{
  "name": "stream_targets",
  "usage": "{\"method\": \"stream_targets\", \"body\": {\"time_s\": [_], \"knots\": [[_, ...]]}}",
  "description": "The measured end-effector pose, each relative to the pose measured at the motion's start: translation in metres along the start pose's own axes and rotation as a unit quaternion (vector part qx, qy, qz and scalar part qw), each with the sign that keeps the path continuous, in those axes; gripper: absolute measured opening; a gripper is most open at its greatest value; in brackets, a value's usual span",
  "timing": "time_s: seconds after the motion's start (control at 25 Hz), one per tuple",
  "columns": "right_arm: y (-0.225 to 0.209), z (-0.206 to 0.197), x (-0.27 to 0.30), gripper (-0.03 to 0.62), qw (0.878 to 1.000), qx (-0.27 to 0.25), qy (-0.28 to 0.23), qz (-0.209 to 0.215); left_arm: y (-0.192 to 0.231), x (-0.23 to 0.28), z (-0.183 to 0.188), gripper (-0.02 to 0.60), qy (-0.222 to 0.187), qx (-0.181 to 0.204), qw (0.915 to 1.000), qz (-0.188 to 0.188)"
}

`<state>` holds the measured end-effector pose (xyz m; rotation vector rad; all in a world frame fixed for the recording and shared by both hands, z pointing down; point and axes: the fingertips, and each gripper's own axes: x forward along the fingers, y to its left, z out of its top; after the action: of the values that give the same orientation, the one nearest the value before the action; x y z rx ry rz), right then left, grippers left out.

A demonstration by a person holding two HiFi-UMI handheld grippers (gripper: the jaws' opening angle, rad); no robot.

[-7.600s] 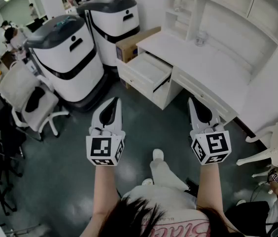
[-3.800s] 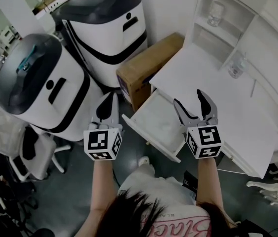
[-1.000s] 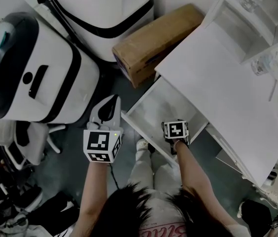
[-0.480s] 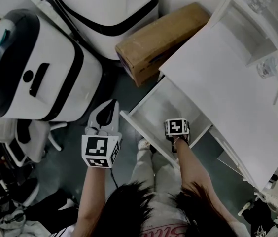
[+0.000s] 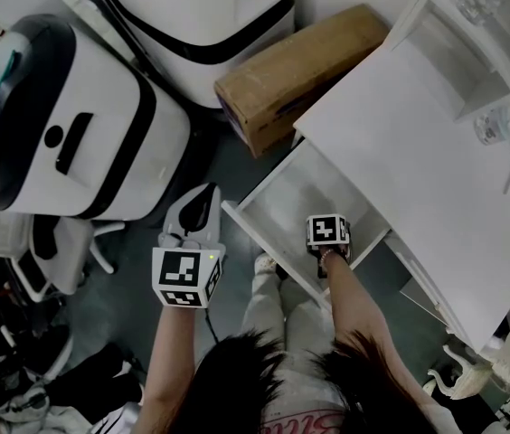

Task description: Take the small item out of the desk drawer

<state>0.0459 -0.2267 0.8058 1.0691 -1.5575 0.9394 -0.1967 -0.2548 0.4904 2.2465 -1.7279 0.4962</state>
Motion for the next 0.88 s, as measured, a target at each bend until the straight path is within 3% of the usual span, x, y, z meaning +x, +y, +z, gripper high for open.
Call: {"method": "stream_targets", "body": {"time_s": [0.88], "knots": [[-0.004,0.004,-0.046,0.291,0.999,-0.009,-0.01,0.038,-0.024,-0.008,0.031,0.014,-0.032,-0.003,0.9995,0.002]]}}
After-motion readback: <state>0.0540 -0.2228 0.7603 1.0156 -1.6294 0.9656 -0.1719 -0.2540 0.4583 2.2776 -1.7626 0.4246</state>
